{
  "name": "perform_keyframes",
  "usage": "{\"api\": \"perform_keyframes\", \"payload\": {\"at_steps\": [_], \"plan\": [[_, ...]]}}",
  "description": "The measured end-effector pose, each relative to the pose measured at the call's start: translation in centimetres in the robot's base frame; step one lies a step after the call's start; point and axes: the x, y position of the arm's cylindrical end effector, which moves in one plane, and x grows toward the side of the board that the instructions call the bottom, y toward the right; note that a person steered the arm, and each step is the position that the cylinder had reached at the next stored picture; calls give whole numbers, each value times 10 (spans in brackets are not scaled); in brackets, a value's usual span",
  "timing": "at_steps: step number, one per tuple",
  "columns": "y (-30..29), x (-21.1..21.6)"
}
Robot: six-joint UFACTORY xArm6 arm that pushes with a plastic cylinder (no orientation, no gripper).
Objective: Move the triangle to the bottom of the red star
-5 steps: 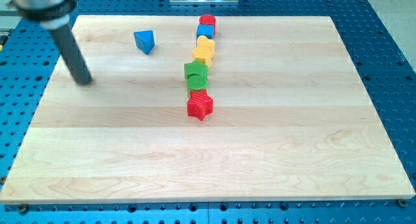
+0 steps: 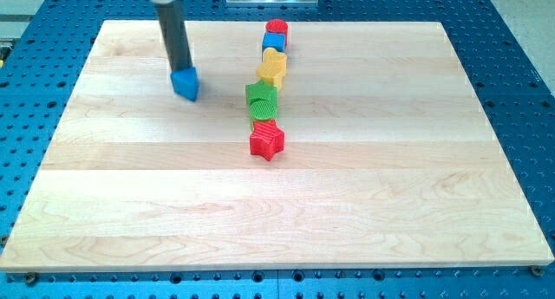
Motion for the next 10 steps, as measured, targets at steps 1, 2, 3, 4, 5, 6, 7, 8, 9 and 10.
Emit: {"api": "perform_keyframes", "payload": {"at_steps": [1,2,3,4,5,6,7,8,9,10], "plan": [[-2,68],[10,80],[21,72],[46,60],[71,70],[48,112],[58,129],[64,130],[40,136],[26,160]]}}
